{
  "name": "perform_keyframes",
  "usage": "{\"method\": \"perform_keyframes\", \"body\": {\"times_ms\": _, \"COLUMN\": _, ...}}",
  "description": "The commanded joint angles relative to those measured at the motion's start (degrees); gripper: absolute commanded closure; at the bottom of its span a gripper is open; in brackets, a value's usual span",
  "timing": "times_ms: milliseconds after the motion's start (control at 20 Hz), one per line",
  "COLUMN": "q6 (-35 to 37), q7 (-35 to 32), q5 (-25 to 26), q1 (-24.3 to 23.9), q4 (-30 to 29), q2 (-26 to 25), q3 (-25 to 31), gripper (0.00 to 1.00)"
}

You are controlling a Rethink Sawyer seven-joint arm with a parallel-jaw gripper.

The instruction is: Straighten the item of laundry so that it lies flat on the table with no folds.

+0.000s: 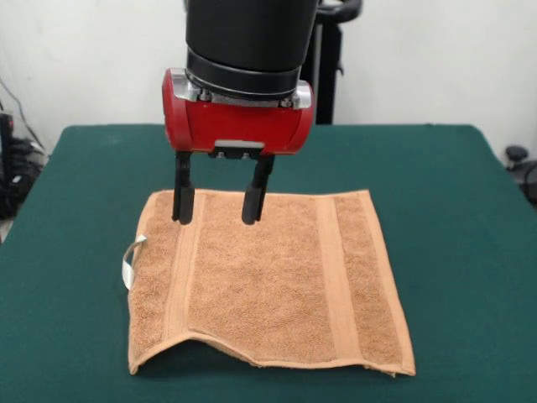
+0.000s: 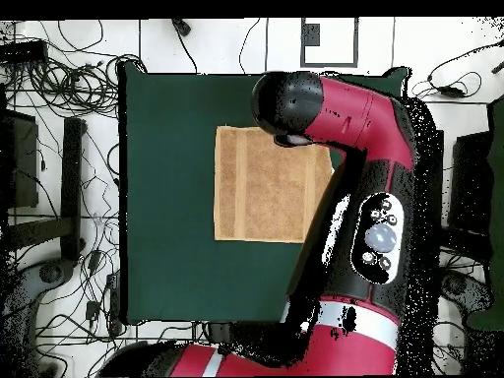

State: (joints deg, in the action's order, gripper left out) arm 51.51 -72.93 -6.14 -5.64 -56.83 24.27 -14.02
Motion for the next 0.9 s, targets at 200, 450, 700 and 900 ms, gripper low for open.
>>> {"method": "perform_keyframes", "body": {"times_ms": 200, "q6": 16.21, "q7": -8.30, "q5": -0.93, "q1": -3.53, "q4": 5.05, "q2": -2.23, "q3": 3.41, "gripper": 0.00}}
{"method": "perform_keyframes", "body": {"times_ms": 450, "q6": 19.94, "q7": -9.33, "q5": -0.29, "q1": -4.52, "q4": 15.07, "q2": -7.63, "q3": 3.73, "gripper": 0.00}}
{"method": "perform_keyframes", "body": {"times_ms": 700, "q6": 21.53, "q7": -9.45, "q5": -0.12, "q1": -5.31, "q4": 23.08, "q2": -12.66, "q3": 4.47, "gripper": 0.00}}
{"method": "perform_keyframes", "body": {"times_ms": 900, "q6": 21.55, "q7": -10.26, "q5": -0.21, "q1": -5.38, "q4": 27.27, "q2": -15.45, "q3": 4.02, "gripper": 0.00}}
